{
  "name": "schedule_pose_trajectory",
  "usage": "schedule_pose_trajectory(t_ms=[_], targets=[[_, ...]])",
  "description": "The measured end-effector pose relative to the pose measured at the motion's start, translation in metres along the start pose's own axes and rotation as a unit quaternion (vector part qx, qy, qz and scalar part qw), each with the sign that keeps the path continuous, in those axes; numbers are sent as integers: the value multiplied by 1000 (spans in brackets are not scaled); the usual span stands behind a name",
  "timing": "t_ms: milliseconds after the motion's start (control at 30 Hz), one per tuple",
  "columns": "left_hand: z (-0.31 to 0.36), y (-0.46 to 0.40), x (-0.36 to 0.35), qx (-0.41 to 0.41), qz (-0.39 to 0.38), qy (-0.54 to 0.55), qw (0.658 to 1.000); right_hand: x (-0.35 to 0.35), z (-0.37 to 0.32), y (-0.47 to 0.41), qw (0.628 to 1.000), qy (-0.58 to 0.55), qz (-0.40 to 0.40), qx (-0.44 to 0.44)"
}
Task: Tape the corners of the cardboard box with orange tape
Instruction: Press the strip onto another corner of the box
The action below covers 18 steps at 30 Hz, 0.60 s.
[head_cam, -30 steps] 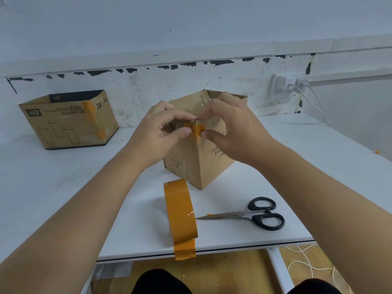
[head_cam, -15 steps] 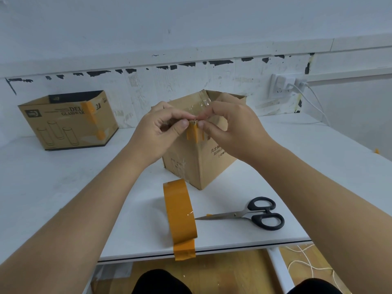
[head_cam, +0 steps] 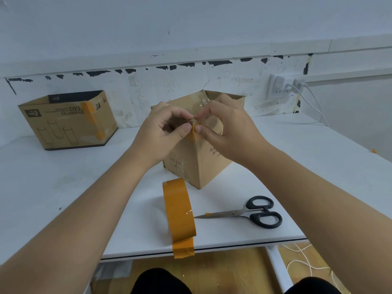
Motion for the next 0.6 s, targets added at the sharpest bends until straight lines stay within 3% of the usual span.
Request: schedule_pose_trajectory(t_ms=[600], targets=[[-7, 4, -1, -3, -41, -32, 999, -3, -4, 4, 997, 45, -48, 31]])
Point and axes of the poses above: each hand's wrist, its own y-axis away from the middle knuckle, its own x-axis out of the back of the hand, z = x × y, the point moved 7 cm from there along -y, towards the middle knuckle, and after that the axes turned 10 degrees about x, right-handed, at the moved point
